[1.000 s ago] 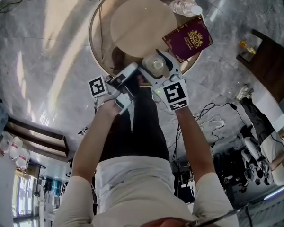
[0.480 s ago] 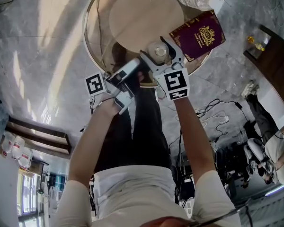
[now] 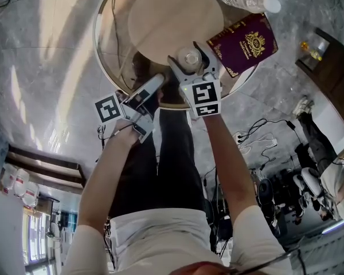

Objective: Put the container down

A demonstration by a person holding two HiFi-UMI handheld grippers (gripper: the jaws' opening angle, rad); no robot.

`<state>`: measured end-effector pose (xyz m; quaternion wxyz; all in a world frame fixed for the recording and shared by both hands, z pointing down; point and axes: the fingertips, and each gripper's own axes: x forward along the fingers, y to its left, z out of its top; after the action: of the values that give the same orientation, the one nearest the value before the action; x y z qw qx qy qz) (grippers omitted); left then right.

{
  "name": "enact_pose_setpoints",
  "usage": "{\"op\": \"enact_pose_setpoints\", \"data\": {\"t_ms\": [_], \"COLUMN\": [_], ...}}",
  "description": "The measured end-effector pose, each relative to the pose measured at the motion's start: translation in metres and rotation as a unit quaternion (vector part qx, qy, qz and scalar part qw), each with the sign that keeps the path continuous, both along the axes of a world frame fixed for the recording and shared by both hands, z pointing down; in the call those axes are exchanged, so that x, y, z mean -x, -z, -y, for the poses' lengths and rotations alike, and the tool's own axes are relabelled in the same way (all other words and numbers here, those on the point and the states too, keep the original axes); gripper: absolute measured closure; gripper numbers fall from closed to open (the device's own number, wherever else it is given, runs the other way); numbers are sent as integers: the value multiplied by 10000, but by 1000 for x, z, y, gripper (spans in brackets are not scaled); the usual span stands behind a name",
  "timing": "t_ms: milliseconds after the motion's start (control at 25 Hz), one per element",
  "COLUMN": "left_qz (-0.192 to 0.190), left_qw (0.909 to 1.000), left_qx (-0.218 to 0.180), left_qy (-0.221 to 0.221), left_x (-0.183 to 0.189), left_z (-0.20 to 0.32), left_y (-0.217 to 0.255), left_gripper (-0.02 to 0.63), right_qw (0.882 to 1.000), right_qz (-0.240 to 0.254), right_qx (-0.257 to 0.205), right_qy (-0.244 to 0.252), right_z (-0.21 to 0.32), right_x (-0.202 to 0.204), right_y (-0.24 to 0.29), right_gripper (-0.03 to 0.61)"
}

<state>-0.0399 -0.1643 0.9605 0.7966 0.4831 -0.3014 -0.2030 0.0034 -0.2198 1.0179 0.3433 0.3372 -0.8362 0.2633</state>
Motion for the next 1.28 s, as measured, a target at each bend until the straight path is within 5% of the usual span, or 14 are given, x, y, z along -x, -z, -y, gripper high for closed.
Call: {"op": "enact_pose_setpoints", "data": {"t_ms": [600,1280], "left_qz": [210,310], "left_qw": [9993,9991], "left_qx": [-16,-24], "left_qy": [-315,-274], "left_x": [0,9], "left_z": [-11,-22], "left_y": [-17,-25], "left_gripper": [491,512], "right_qw": [9990,9962], "right_qz": [-129,-344], "right_qx": [-398,-797], "right_qy": [-184,-44], "right_z": [10,-8], "right_x": [3,-3], "right_y": [-16,-19], "right_gripper": [242,241]}}
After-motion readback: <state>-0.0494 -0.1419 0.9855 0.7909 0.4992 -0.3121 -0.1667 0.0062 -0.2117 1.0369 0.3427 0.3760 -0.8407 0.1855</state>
